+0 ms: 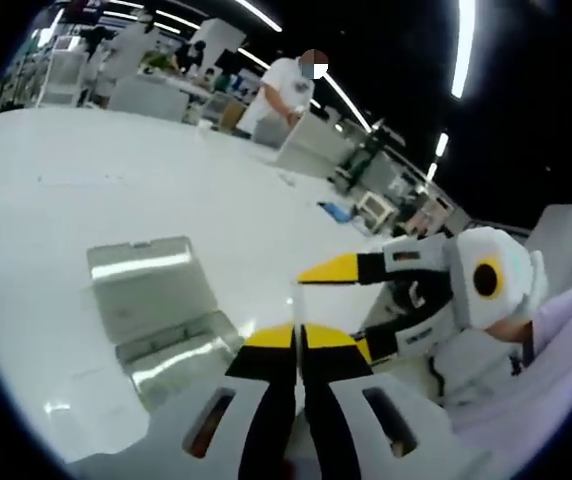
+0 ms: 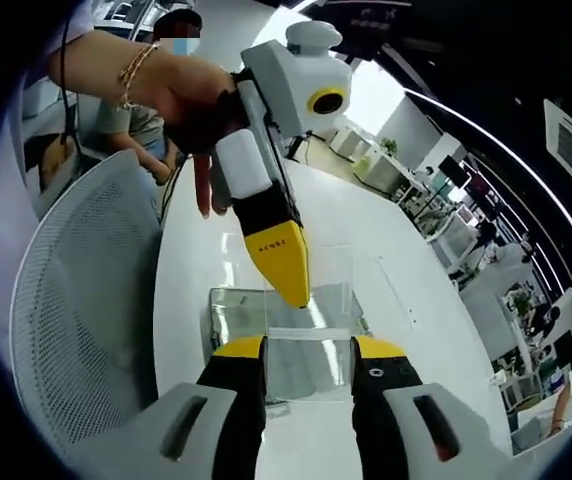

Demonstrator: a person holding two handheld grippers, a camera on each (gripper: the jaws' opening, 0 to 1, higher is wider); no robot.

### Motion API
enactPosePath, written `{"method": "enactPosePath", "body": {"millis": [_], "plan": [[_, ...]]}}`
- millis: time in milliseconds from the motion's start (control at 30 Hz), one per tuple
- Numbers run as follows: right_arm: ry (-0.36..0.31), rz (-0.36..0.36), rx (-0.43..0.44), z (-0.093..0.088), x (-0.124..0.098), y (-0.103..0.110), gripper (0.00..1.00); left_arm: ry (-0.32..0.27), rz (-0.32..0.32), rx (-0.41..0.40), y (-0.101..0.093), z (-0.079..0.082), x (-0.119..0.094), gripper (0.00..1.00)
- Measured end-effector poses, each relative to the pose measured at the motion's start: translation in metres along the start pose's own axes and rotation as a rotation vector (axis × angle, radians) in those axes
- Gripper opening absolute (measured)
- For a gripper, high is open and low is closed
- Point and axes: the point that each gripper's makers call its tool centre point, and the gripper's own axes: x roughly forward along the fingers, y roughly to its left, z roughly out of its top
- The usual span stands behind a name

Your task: Insert the divider into the dual guide fixture by aligning both edges with the guide slots and pushing it downward to the bottom, including one-sided entry, uneven engagement, binding, and posture correction.

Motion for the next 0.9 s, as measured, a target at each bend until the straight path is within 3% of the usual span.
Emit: {"method": "enactPosePath", "body": {"millis": [333,533,700,900], "plan": [[-0.036,0.107,0.157,-0.007,0.002,0.006,0.33,-0.008,0.011,0.029,0.005,-0.003,-0.001,0.00],[-0.098,0.208,0.284,-0.011,-0.005,0.011,0.34,-0.013,0.004,0.065,0.006,-0.006,-0.003,0.00],[-0.122,0.273,0.335,-0.015,-0.014,0.012,0.33,-0.023,-0.019,0.122,0.004,-0.009,-0.007,0.00],[-0.155,0.353,0.375,-0.011,-0.026,0.012,0.31,-0.044,-0.111,0.263,-0.010,-0.010,-0.014,0.00]]}}
